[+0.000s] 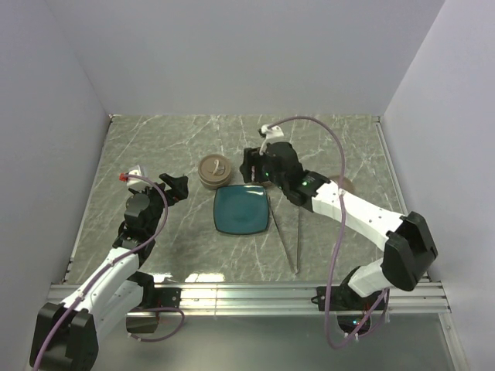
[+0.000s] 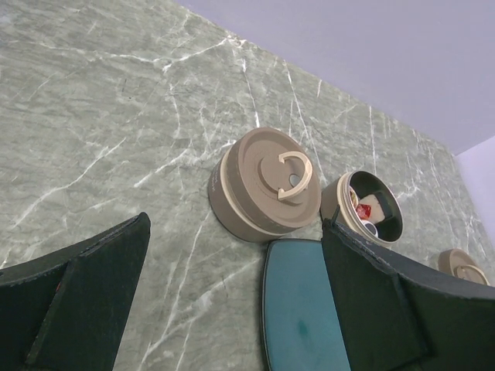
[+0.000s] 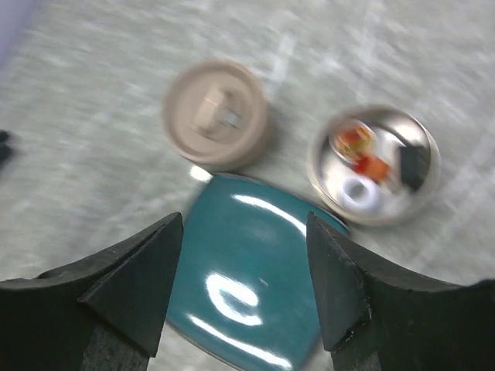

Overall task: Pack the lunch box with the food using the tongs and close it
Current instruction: Pick up the lid of the lunch box with the right arm

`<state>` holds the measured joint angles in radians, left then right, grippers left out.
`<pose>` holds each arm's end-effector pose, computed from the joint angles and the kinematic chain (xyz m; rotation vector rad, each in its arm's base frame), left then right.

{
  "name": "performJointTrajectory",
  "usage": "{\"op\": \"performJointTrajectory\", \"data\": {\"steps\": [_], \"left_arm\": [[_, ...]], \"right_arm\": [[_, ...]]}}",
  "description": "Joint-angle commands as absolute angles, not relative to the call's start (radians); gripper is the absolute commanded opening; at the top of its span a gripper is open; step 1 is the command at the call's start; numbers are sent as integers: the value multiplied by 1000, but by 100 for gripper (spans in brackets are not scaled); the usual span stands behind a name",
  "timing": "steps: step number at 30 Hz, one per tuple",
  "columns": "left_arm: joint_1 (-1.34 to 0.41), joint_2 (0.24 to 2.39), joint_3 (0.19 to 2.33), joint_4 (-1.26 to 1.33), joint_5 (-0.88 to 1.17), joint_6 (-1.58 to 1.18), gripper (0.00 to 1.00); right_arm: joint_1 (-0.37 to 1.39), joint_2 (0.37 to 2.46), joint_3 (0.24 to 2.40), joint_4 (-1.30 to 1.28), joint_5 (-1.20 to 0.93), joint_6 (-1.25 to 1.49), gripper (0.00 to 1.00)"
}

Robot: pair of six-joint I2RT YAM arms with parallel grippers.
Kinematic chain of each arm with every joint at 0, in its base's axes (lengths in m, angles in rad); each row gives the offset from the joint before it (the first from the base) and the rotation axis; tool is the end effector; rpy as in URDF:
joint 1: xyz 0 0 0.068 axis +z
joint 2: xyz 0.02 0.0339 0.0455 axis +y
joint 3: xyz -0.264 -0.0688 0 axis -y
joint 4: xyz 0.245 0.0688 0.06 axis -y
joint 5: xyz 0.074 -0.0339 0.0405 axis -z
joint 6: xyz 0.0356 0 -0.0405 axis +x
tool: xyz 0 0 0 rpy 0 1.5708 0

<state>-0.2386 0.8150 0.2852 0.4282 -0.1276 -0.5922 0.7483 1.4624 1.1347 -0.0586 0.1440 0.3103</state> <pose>0.1851 -0.0404 0.2225 -0.3945 1.6516 -0.5188 0.2555 0.2302 0.3127 -0.3384 1.9654 0.5527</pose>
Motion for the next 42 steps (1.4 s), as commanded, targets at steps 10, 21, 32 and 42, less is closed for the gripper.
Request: {"op": "performJointTrajectory", "data": {"steps": [10, 21, 32, 42], "left_arm": [[-233, 781, 281, 446, -113, -607, 100], [-233, 792, 278, 457, -112, -606, 100], [-233, 790, 273, 463, -110, -607, 99], [-233, 798, 273, 468, -103, -609, 99]], "right_arm": [[591, 1194, 812, -170, 331, 364, 75], [486, 1265, 814, -339, 566, 437, 76], [310, 1416, 923, -345, 552, 419, 77], [209, 1607, 1042, -399, 540, 434, 75]]}}
